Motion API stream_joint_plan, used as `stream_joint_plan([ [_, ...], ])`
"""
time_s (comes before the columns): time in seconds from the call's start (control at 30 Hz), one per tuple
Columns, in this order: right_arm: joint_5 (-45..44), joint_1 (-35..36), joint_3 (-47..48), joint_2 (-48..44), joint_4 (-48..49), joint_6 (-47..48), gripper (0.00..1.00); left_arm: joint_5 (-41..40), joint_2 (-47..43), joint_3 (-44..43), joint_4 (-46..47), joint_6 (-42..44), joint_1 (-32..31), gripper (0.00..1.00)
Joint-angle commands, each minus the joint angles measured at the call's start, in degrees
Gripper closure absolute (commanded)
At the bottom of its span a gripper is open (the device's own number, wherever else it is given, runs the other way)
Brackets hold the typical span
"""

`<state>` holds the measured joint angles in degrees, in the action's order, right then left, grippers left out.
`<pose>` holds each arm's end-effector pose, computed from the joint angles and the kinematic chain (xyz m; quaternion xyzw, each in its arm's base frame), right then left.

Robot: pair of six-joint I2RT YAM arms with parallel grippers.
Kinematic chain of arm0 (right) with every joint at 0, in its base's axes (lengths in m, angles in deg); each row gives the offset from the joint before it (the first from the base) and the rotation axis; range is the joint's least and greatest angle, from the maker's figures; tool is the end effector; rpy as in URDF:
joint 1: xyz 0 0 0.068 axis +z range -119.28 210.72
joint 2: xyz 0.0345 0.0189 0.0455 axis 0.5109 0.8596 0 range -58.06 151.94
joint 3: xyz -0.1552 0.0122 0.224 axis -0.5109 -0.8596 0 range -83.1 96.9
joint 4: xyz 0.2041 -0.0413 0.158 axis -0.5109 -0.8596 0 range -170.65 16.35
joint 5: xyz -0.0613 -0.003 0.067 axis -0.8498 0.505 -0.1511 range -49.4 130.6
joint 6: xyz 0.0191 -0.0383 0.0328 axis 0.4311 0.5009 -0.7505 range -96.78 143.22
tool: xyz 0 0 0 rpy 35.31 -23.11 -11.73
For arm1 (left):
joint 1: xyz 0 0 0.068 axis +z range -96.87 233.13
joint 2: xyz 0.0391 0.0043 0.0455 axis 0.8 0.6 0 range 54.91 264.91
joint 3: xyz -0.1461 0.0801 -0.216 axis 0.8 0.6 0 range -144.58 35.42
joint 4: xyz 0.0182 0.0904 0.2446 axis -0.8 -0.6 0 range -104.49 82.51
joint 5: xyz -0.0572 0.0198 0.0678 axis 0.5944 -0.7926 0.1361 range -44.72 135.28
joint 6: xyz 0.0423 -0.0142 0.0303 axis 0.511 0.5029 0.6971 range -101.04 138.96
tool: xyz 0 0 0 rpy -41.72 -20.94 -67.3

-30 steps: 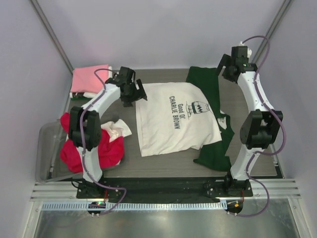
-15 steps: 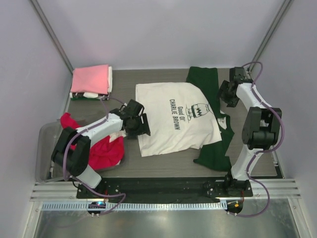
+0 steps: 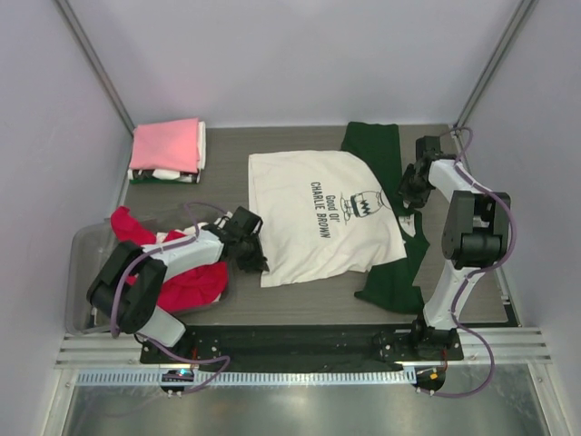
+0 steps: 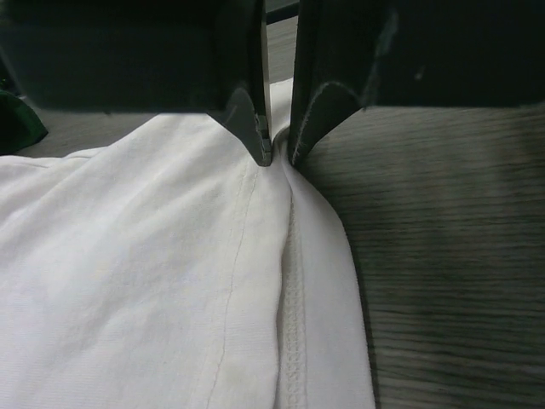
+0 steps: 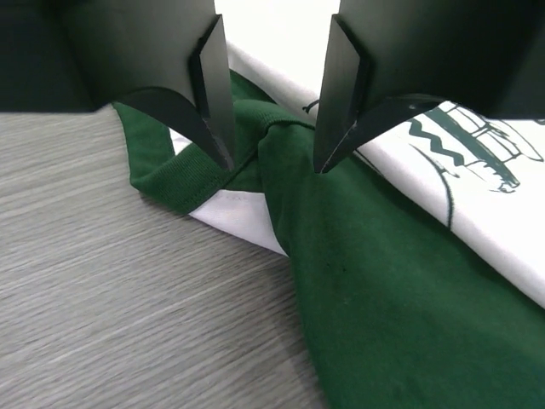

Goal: Fold and stack the t-shirts

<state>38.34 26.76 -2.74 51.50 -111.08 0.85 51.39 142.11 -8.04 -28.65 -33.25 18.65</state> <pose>0.3938 -0.0288 0.1945 0.2269 0.9524 0.0133 0.2030 0.2220 -0.1571 0.1521 -0.1388 0.9649 -0.1868 0.1221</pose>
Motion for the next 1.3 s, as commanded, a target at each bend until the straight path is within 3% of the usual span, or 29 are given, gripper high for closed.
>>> stream_joint_plan([
  [0.0,1.47,0.1,-1.16,0.3,2.71,0.57,0.56,-0.74,-1.41,2.5,1.66,-0.44,-0.33,0.85],
  [0.17,4.46,0.1,-2.22,1.36,4.21,0.57,0.67,-1.54,-2.47,3.91,1.57,-0.44,-0.33,1.0],
  [0.33,4.11,0.1,-0.21,1.71,4.03,0.31,0.98,-3.03,-3.96,4.61,0.43,-0.27,-0.33,1.0],
  [0.47,-0.8,-0.08,7.16,3.55,0.88,0.75,0.99,-4.87,-6.6,4.88,-2.2,0.52,-0.24,1.0],
  [0.63,-7.38,-1.48,26.14,12.84,-6.93,2.59,0.99,-8.39,-10.99,4.7,-6.6,1.23,0.11,1.0],
  [0.9,-8.46,-4.56,51.98,29.03,-13.28,2.95,0.99,-10.42,-11.71,2.86,-10.21,4.48,3.71,1.0],
  [1.13,-10.48,-5.17,58.5,35.72,-13.63,3.65,0.98,-9.54,-9.24,1.36,-10.73,6.85,7.23,1.0],
  [1.27,-11.27,-6.49,60.88,35.2,-13.72,3.39,0.86,-11.55,-11.69,0.4,-13.36,7.38,7.67,1.0],
])
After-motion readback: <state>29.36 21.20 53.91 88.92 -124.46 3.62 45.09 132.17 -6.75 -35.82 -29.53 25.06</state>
